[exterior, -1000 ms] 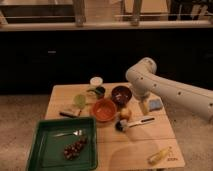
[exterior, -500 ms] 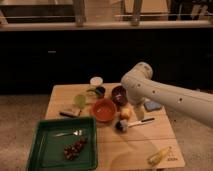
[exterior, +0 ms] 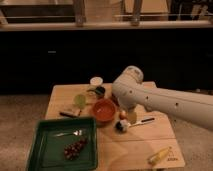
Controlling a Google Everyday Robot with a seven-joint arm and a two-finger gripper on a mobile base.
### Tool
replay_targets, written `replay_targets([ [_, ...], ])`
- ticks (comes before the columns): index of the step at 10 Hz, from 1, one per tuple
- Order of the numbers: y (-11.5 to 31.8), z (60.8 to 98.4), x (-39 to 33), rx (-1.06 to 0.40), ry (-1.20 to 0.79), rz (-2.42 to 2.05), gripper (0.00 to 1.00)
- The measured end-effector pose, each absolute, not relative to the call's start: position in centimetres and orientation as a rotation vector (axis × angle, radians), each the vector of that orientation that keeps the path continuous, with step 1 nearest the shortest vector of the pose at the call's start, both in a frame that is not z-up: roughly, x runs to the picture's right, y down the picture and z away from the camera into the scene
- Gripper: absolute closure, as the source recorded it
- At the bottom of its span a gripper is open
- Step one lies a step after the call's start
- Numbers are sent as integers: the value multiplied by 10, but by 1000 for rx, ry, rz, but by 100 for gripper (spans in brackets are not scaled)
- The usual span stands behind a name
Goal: Place grapes in table surface
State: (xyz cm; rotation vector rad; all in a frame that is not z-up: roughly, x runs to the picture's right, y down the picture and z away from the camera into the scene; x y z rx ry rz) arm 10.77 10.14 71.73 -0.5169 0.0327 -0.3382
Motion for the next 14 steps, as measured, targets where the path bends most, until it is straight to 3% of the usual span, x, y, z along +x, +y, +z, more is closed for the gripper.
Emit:
replay_targets([
  [14,132,698,20,-608,-184,-378,20],
])
